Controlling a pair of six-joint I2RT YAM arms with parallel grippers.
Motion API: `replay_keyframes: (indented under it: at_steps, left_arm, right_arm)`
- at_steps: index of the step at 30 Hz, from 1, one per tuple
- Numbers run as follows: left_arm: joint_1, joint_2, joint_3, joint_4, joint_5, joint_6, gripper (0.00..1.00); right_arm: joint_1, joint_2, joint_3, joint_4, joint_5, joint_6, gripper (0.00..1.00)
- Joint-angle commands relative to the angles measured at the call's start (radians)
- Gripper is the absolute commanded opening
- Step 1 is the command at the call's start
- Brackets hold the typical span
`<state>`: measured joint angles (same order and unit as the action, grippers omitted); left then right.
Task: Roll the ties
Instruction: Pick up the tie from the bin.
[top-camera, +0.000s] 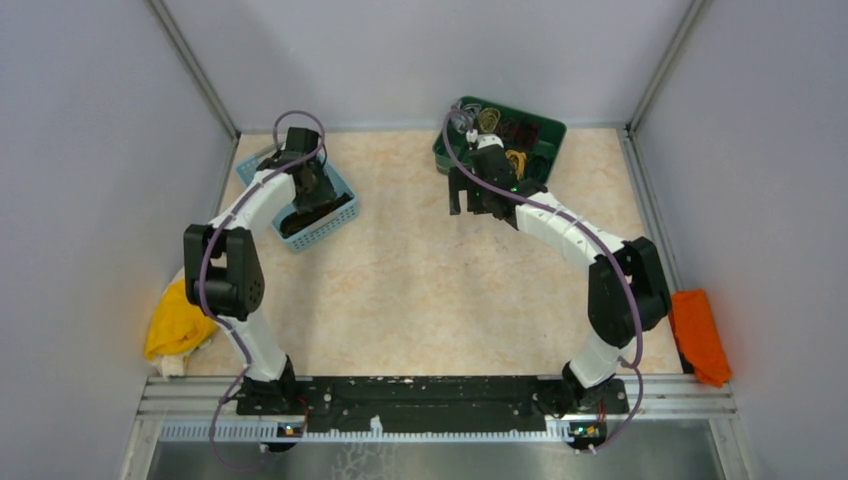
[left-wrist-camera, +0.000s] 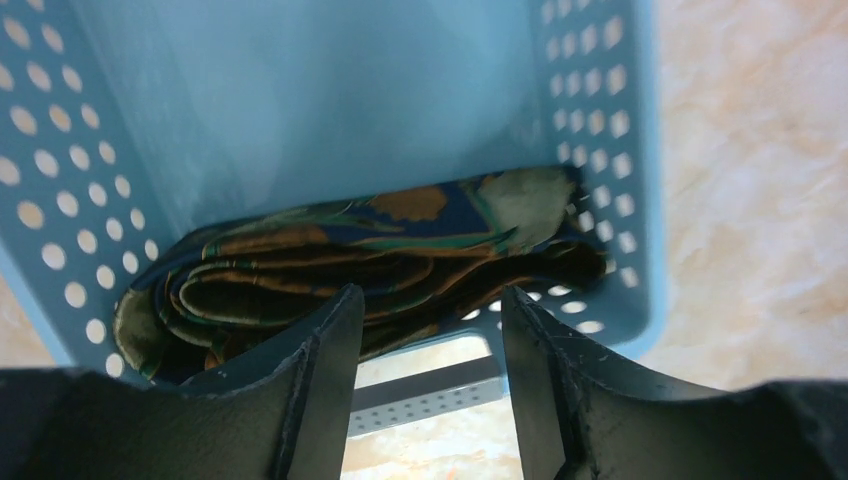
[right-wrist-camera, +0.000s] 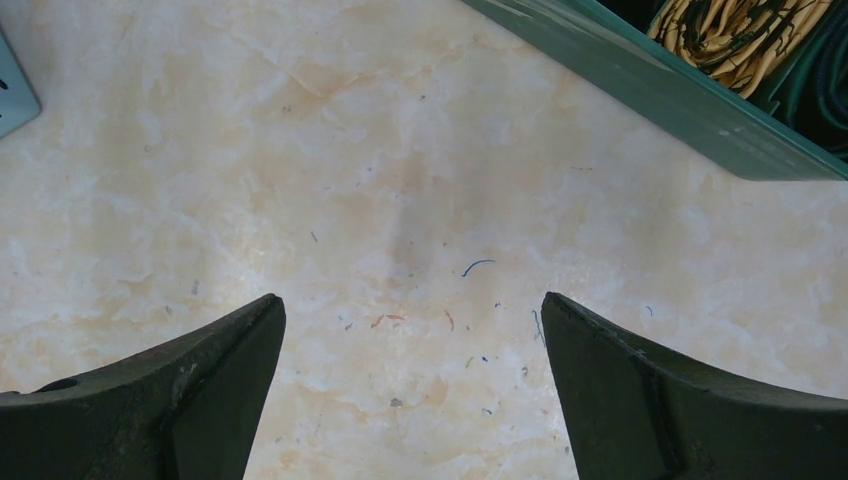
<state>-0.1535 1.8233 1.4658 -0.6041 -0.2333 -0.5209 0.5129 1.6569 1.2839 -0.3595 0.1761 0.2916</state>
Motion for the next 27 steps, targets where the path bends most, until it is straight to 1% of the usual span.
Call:
replay_keyframes:
  at_steps: [1, 8, 10, 11, 12, 13, 17, 18, 22, 27]
  left_arm:
    - [0.004, 0.026, -0.058, -0.029, -0.012, -0.021, 0.60]
    - [0.026, 0.106, -0.034, 0.026, 0.002, -0.005, 0.61]
    - [0.031, 0.127, -0.030, 0.041, 0.021, 0.004, 0.59]
    - [0.033, 0.136, -0.036, 0.051, 0.031, 0.010, 0.56]
    - [0.034, 0.148, -0.042, 0.061, 0.050, 0.017, 0.51]
    - [0.034, 0.163, -0.049, 0.068, 0.064, 0.020, 0.44]
    - [0.034, 0.211, -0.067, 0.089, 0.081, 0.028, 0.04]
    - [0.034, 0.215, -0.066, 0.092, 0.080, 0.029, 0.00]
    - [0.034, 0.174, -0.086, 0.121, 0.075, 0.026, 0.00]
    - [0.034, 0.033, -0.105, 0.137, 0.050, 0.008, 0.00]
  right_arm:
    - [-0.015, -0.024, 0.001, 0.034, -0.004, 0.009, 0.99]
    - [-0.018, -0.030, -0.014, 0.040, -0.009, 0.009, 0.99]
    - [-0.018, -0.030, -0.014, 0.041, -0.009, 0.008, 0.99]
    - [-0.018, -0.031, -0.016, 0.042, -0.010, 0.007, 0.99]
    - [-0.019, -0.029, -0.015, 0.042, -0.008, 0.005, 0.99]
    - [-0.020, -0.031, -0.015, 0.041, -0.007, 0.004, 0.99]
    - [-0.028, -0.028, -0.015, 0.043, -0.008, 0.006, 0.99]
    - [-0.028, -0.027, -0.015, 0.043, -0.011, 0.006, 0.99]
    - [-0.031, -0.022, -0.016, 0.045, -0.012, 0.009, 0.99]
    - [-0.036, -0.019, -0.016, 0.050, -0.011, 0.014, 0.99]
